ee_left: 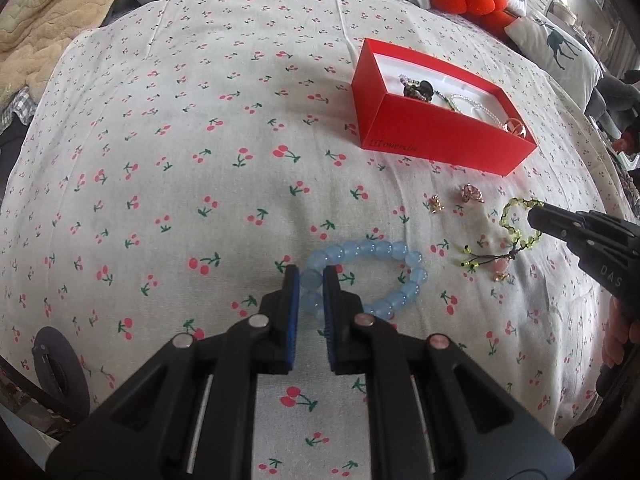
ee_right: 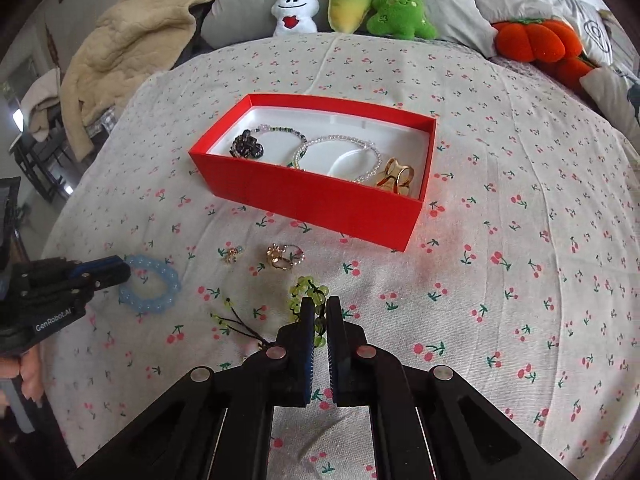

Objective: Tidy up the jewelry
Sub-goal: 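Lift the blue bracelet with the left gripper while the right grasps the green beaded bracelet, then carry the blue bracelet with the left gripper into the red box while the right carries the green one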

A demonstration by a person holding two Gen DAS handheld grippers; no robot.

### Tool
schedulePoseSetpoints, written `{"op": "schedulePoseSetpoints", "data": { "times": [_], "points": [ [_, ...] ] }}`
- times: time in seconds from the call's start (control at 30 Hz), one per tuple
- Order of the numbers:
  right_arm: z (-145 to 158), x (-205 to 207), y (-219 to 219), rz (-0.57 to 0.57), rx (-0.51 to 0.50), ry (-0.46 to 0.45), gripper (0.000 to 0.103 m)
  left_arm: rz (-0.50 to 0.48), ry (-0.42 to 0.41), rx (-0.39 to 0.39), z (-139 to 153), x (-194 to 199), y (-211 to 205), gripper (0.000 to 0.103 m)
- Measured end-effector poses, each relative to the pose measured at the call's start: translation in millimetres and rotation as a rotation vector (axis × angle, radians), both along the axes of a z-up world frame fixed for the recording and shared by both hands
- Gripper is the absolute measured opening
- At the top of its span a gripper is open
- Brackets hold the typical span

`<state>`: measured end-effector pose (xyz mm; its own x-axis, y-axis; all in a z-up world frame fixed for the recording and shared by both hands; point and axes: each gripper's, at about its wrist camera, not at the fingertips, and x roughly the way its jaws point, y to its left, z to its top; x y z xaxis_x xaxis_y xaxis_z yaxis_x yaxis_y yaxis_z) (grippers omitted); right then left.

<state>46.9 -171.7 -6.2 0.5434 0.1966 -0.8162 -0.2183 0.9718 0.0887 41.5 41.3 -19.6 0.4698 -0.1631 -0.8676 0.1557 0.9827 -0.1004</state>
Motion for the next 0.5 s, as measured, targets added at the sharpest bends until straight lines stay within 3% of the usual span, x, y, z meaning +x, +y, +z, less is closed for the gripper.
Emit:
{"op": "schedulePoseSetpoints", "data": {
  "times": [0.5],
  "points": [
    [36.1,-4.9,12.5,0.024,0.042,-0.059,0.006,-0.044,-0.078,-0.071,42.7,1.0,-18.7,0.013]
  ]
}}
